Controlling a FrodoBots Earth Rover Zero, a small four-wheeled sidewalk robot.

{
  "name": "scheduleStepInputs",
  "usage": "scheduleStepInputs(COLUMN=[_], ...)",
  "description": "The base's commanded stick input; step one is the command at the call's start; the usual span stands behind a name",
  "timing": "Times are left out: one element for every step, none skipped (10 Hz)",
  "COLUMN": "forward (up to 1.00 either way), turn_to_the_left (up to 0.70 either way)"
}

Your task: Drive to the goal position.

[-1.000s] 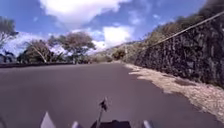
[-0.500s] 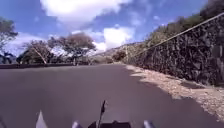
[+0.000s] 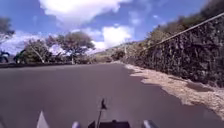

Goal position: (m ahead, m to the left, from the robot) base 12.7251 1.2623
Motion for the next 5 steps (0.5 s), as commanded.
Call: scheduleStepInputs(forward=[0.63, 0.63, 0.63, 0.63, 0.63], turn_to_the_left=[0.0, 0.0, 0.0, 0.0, 0.0])
